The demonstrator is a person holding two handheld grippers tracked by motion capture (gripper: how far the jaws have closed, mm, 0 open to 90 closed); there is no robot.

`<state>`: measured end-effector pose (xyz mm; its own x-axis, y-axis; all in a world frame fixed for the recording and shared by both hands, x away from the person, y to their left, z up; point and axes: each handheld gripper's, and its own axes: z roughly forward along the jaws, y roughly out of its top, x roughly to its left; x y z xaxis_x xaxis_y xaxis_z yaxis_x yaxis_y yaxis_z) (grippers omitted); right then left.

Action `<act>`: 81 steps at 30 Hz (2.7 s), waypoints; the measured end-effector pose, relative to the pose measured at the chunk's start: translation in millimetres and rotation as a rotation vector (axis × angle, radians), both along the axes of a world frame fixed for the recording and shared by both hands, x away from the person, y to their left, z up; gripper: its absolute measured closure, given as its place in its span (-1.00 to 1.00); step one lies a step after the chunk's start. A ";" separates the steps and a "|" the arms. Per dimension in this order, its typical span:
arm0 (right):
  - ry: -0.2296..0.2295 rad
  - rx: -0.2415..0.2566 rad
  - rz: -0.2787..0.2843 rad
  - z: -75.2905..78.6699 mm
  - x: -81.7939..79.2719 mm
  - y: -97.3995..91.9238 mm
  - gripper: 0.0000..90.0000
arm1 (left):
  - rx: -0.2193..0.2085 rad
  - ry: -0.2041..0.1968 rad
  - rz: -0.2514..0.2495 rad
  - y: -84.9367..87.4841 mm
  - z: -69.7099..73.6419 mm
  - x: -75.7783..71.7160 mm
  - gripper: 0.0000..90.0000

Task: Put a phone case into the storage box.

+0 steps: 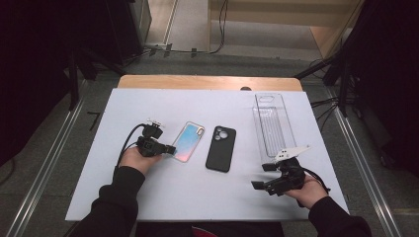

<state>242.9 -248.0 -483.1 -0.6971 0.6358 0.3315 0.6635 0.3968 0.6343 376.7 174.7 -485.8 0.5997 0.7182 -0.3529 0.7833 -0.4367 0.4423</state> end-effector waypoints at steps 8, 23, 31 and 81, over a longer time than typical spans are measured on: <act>-0.002 0.001 0.000 -0.1 0.3 -0.2 -0.73 | 0.015 0.021 0.017 24.6 2.6 -12.6 1.00; -0.007 0.003 0.001 -0.1 1.3 0.7 -0.73 | -0.130 -0.031 0.061 46.0 20.9 -29.7 0.20; -0.004 -0.003 -0.003 -0.4 1.1 1.1 -0.73 | -0.200 -0.116 0.010 40.8 29.1 -61.2 -0.19; -0.015 -0.017 -0.025 -2.2 2.4 1.9 -0.73 | -0.210 -0.178 -0.039 38.0 21.8 -86.2 -0.45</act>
